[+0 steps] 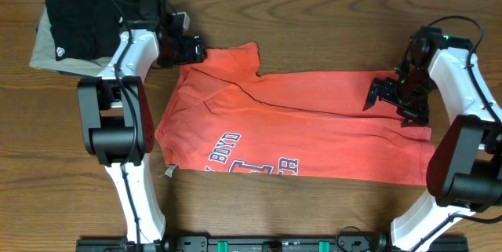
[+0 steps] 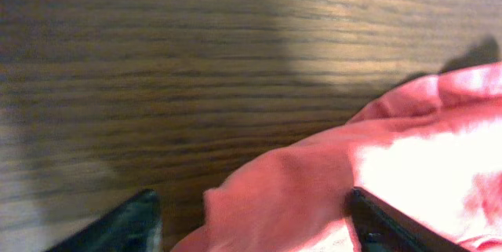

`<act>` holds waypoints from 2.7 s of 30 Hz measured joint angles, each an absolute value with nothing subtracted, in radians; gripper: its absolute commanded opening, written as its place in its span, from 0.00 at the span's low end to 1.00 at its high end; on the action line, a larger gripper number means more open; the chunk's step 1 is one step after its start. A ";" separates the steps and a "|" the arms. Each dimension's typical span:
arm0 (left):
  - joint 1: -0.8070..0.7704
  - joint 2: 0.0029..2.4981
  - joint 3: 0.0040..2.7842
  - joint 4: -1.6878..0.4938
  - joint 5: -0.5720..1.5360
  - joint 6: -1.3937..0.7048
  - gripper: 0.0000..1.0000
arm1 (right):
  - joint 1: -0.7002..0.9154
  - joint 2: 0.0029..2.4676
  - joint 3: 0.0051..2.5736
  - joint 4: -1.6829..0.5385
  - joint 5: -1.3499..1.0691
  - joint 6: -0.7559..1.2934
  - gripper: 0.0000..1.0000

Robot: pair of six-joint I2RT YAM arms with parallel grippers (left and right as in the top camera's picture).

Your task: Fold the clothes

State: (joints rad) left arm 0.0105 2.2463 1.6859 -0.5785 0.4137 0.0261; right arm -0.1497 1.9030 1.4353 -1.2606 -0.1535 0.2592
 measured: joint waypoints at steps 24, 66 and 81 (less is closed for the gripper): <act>-0.005 2.249 1.686 -0.513 0.417 0.053 0.07 | -0.295 1.910 1.637 -0.846 -0.130 0.170 0.99; -0.004 2.249 1.686 -0.492 0.417 0.053 0.11 | -0.316 2.228 1.652 -0.780 -0.085 0.098 0.23; -0.004 2.245 1.686 -0.493 0.421 0.053 0.06 | -0.316 2.247 1.694 -0.849 -0.093 0.113 0.01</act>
State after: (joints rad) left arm -0.0040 2.2452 1.6859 -0.4927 0.4213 0.0532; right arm -0.3164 2.2467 1.6936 -0.8486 -0.0925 0.1135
